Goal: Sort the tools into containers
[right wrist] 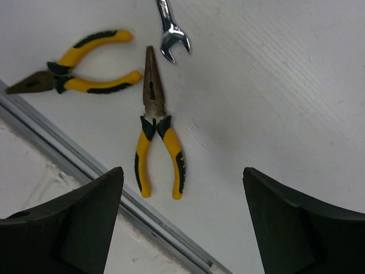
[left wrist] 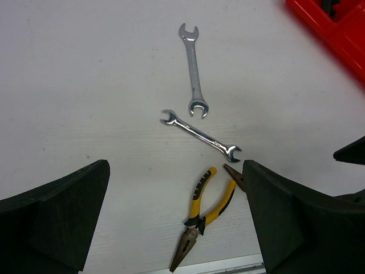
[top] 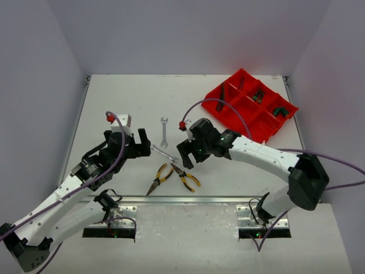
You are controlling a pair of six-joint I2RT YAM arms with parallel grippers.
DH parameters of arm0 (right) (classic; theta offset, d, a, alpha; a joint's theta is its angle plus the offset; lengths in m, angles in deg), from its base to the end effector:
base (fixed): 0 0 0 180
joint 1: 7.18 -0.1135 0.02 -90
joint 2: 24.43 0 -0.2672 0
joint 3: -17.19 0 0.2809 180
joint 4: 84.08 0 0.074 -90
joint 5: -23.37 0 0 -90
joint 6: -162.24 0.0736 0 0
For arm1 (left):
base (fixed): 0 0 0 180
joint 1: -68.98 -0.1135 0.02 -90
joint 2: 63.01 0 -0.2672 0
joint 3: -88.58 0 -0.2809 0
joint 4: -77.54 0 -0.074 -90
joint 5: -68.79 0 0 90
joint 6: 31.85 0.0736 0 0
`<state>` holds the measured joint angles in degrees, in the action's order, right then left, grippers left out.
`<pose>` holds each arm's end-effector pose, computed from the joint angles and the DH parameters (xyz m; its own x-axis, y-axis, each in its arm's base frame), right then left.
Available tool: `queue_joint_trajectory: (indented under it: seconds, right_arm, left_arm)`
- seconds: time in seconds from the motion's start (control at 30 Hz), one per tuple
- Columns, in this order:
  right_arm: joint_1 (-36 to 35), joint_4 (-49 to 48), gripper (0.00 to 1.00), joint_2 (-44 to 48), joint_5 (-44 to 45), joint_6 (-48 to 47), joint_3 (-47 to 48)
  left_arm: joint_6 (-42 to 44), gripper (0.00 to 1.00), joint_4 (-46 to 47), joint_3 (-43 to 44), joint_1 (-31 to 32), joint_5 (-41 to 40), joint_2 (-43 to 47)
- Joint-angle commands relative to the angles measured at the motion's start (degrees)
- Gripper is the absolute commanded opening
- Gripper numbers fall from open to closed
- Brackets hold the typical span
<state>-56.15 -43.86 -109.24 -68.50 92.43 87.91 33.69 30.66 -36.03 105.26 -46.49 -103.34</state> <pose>0.2308 0.2689 0.1914 -0.7649 -0.3535 -0.5384 -0.5354 0.8138 0.2262 0.1855 -0.0971 0.2853 -0.4873 -0.1067 -0.8667 0.0448 0.9881 -0.1469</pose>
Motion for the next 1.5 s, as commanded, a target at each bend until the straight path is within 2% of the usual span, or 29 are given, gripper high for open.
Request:
queue_joint_trajectory:
  seconds: [0.0,0.17,0.3,0.37,0.83,1.17,1.23,1.27,1.33,1.47]
  right_arm:
    - [-5.42,5.50,0.82,-6.63,14.05,-1.54,5.17]
    - [-8.59,7.06,0.70,-15.28,14.83,-0.93,10.35]
    - [-9.64,8.46,0.62,-17.76,13.30,-0.94,11.40]
    - [-9.74,9.42,0.54,-18.55,13.83,-0.64,10.97]
    - [-9.74,5.34,0.38,-17.93,6.45,0.10,2.70]
    - [-9.65,2.61,0.21,-22.58,8.10,-0.68,1.59]
    - [-9.65,2.61,0.13,-22.16,8.90,-0.16,1.13]
    - [-9.65,2.61,0.13,-21.80,8.91,-0.15,1.12]
    - [-9.57,2.66,0.02,-20.40,11.01,0.85,0.37]
    - [-8.19,3.55,0.00,-15.54,14.58,3.16,-1.09]
  left_arm:
    - [0.26,1.00,2.38,0.72,-0.85,0.38,1.41]
    - [0.37,1.00,2.38,0.79,-0.76,0.65,1.24]
    - [0.37,1.00,2.38,0.72,-0.76,0.58,1.57]
    - [0.41,1.00,2.46,0.63,-0.76,0.71,1.44]
    - [0.90,1.00,2.82,0.63,-0.85,2.03,0.78]
    - [0.99,1.00,2.90,0.55,-0.85,2.16,0.95]
    - [0.99,1.00,2.90,0.55,-0.85,2.16,1.04]
    - [0.99,1.00,2.90,0.55,-0.85,2.16,1.13]
    - [0.99,1.00,2.90,0.55,-0.85,2.25,1.04]
    - [0.99,1.00,2.90,0.55,-0.85,2.25,1.13]
